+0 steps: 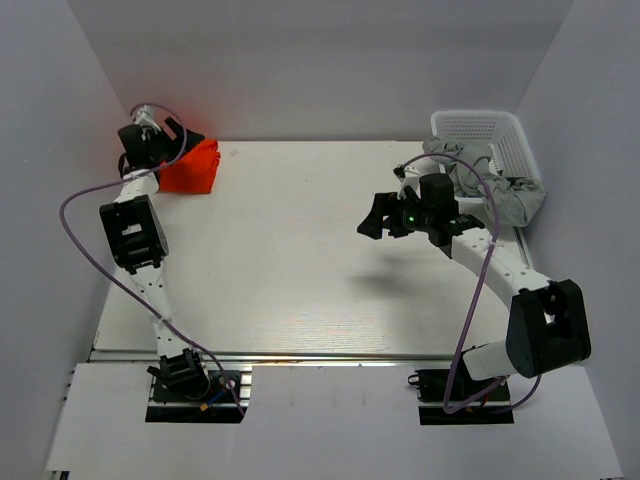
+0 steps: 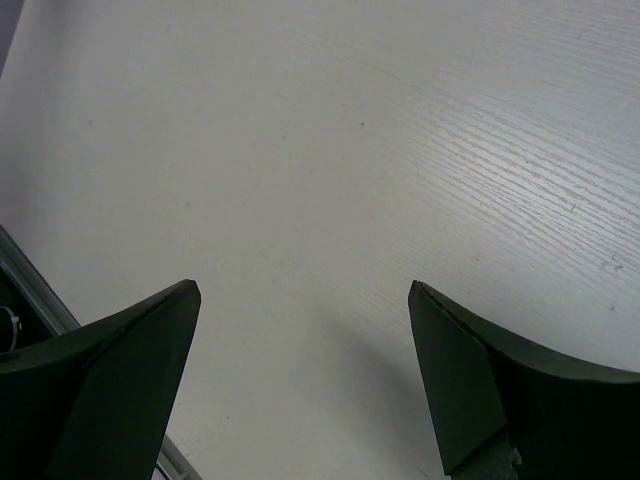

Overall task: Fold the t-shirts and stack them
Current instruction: Put the neatly folded tshirt into the corner of the board with the left arm

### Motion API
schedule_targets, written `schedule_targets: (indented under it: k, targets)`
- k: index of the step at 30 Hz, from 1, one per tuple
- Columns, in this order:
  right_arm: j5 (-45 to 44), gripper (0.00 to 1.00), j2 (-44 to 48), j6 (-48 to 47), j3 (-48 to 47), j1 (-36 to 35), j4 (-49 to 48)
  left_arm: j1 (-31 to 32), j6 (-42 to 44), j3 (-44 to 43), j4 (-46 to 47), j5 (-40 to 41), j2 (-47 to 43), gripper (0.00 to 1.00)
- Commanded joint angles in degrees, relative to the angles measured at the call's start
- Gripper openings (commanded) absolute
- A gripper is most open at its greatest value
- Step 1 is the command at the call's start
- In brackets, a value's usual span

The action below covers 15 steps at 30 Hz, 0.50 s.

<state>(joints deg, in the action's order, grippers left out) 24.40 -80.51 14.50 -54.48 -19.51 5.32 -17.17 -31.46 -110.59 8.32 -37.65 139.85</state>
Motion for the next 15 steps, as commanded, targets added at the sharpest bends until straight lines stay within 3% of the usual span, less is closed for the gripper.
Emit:
schedule_targets:
  k: [1, 7, 15]
  targets:
    - [2.14, 0.90, 2.02, 0.09, 0.60, -0.09, -2.68, 0.65, 1.06, -2.80, -0.49, -0.84, -12.48, 0.97]
    - [1.70, 0.90, 5.18, -0.35, 2.09, 0.00, -3.74, 1.17, 4.65, 8.26, -1.72, -2.17, -24.26, 1.00]
    - [1.61, 0.90, 11.33, -0.53, 6.84, 0.00, -4.53, 1.17, 10.10, 27.33, 0.46, 4.34, -45.26, 1.00]
